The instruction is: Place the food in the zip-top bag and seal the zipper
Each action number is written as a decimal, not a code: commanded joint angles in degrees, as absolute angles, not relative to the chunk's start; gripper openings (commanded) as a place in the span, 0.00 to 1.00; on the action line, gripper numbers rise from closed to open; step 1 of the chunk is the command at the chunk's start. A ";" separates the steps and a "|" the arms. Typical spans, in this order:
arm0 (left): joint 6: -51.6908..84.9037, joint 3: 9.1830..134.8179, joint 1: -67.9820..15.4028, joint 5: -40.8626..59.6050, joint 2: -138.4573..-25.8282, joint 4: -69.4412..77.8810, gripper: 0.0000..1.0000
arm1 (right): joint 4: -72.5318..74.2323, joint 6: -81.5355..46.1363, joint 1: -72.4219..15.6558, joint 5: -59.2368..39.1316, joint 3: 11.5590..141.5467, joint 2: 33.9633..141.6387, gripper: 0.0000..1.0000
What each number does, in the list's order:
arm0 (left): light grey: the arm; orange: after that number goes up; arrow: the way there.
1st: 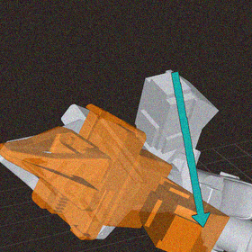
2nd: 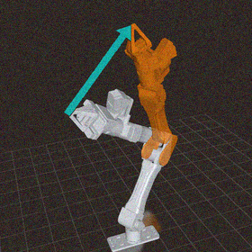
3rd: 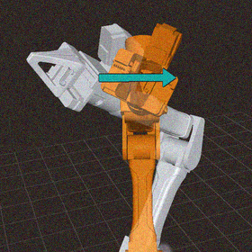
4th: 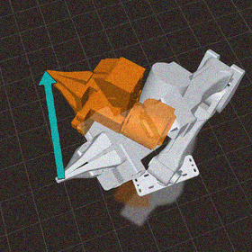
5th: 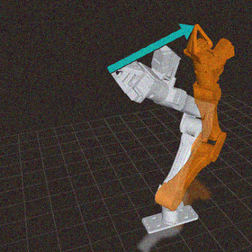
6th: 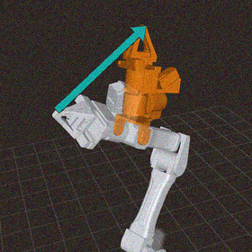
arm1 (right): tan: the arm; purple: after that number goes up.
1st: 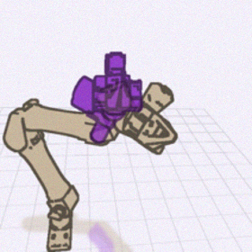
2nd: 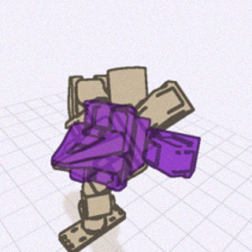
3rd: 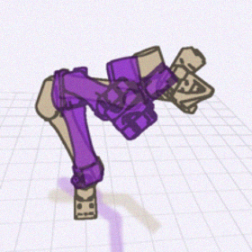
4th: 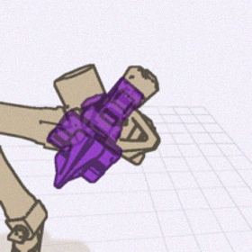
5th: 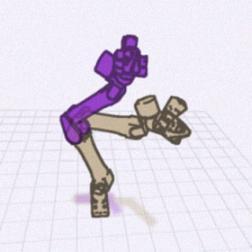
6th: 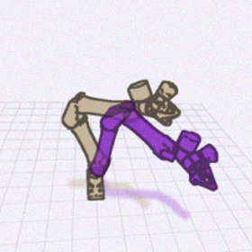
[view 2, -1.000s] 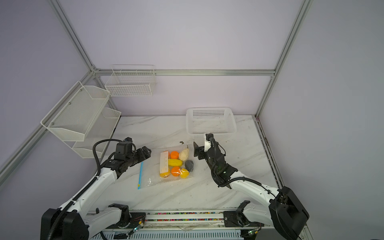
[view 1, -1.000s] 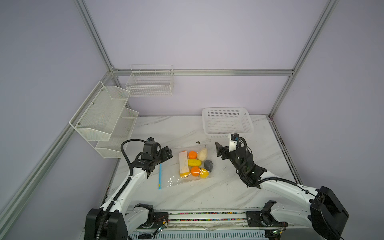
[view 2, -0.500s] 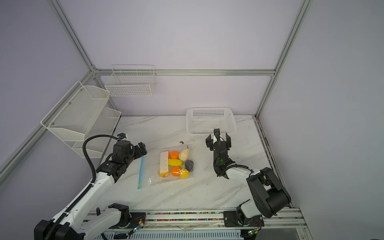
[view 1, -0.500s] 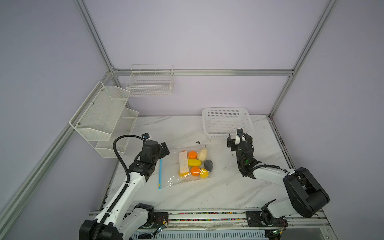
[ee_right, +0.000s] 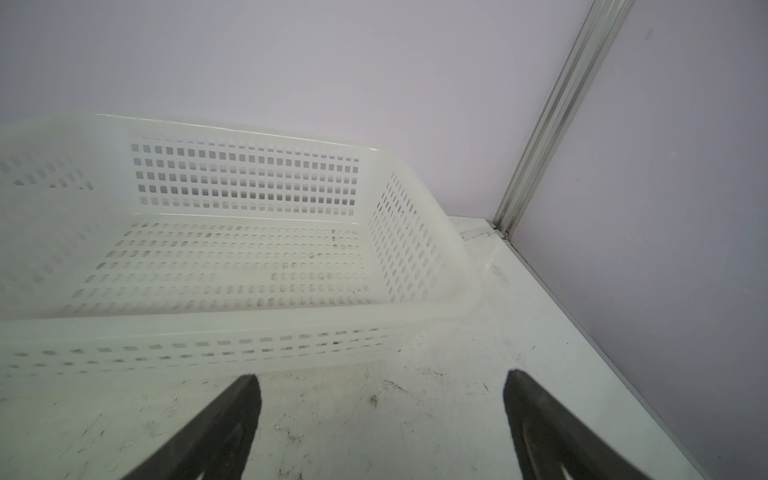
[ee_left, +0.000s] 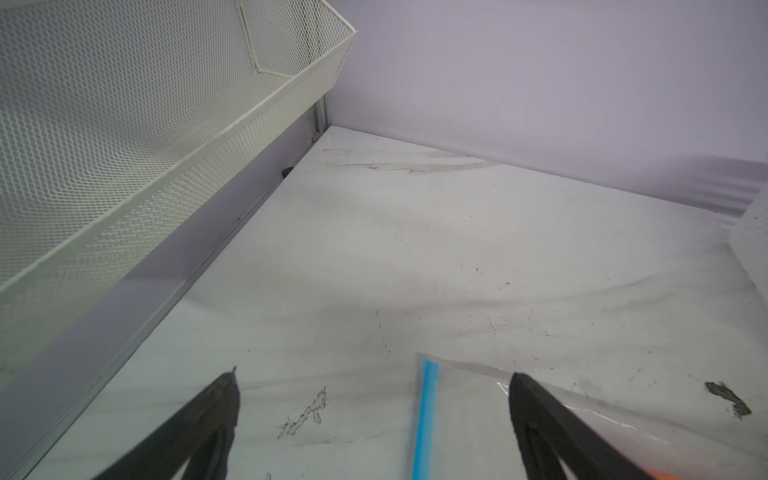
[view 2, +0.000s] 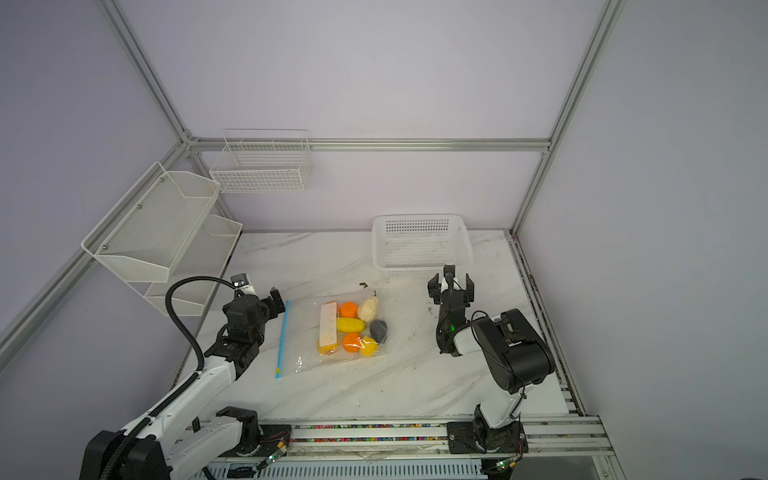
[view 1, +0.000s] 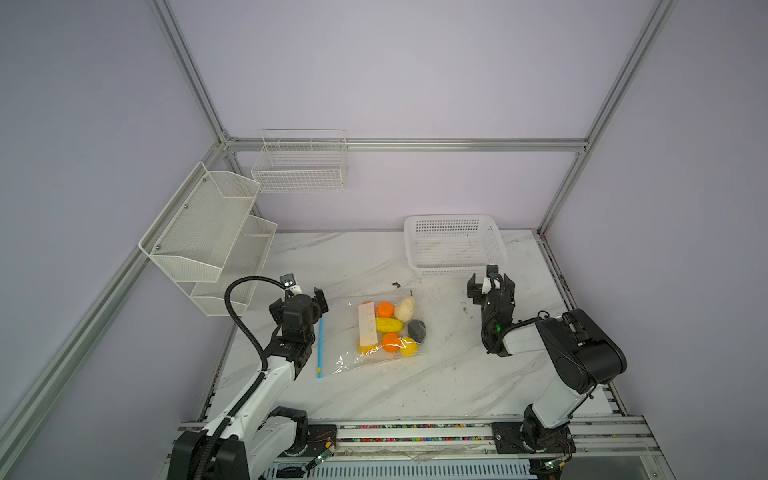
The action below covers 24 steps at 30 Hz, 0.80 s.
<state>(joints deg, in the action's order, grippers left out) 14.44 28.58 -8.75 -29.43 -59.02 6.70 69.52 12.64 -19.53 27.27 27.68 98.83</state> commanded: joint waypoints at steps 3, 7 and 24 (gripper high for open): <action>10.39 29.07 -6.94 -32.74 -64.10 14.38 1.00 | 81.37 12.84 -18.83 29.28 25.15 100.01 0.94; 10.72 29.41 -3.12 -28.67 -67.51 17.39 1.00 | 84.31 11.35 -17.20 27.29 23.14 99.58 0.94; 7.84 24.32 5.07 -10.80 -80.39 40.86 0.99 | 87.42 4.67 -10.63 21.01 22.57 103.22 0.95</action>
